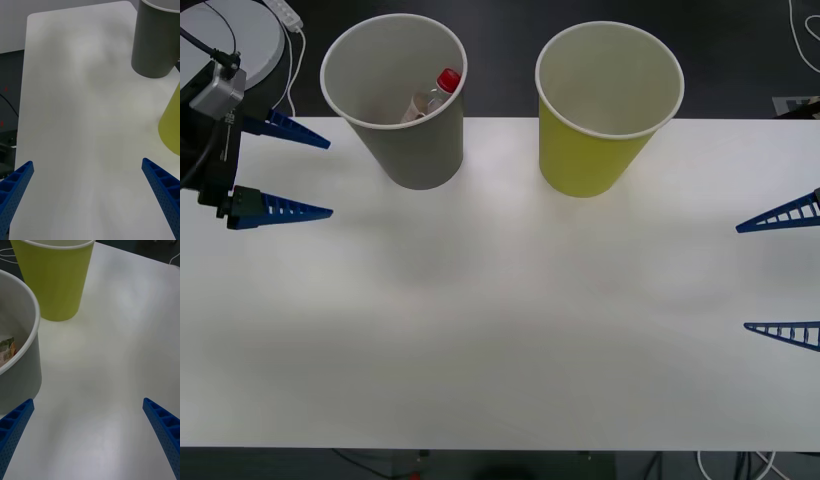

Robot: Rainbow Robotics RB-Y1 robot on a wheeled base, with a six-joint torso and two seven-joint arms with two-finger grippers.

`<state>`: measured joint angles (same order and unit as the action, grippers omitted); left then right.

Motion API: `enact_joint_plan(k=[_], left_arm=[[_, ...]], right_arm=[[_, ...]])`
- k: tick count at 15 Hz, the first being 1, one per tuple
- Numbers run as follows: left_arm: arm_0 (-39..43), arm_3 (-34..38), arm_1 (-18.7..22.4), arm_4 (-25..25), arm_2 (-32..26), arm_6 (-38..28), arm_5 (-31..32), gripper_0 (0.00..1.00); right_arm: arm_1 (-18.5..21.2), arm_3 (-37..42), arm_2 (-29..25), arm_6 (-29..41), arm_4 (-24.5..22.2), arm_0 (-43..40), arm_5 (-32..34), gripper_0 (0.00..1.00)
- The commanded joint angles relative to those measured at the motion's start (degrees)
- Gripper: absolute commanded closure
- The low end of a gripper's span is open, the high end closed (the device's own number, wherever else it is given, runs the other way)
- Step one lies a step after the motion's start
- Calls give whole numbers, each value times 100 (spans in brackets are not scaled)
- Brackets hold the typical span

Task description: Put the can into the green bin and the plastic bottle into the gray bin

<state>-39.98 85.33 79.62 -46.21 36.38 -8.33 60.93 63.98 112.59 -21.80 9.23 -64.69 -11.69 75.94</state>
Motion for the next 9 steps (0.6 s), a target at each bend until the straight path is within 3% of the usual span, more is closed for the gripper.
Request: enact_joint_plan(k=[1,7,9], left_arm=[[1045,511,-254,-547,-1072,-107,-187,0],[2240,1363,-324,-556,-2012,-265,-407,0],[2856,1759,-359,-811,-2592,-283,-407,0]], right_arm=[[0,0,0,0,0,0,0,0],[0,0,0,0,0,0,0,0],[0,0,0,0,0,0,0,0]])
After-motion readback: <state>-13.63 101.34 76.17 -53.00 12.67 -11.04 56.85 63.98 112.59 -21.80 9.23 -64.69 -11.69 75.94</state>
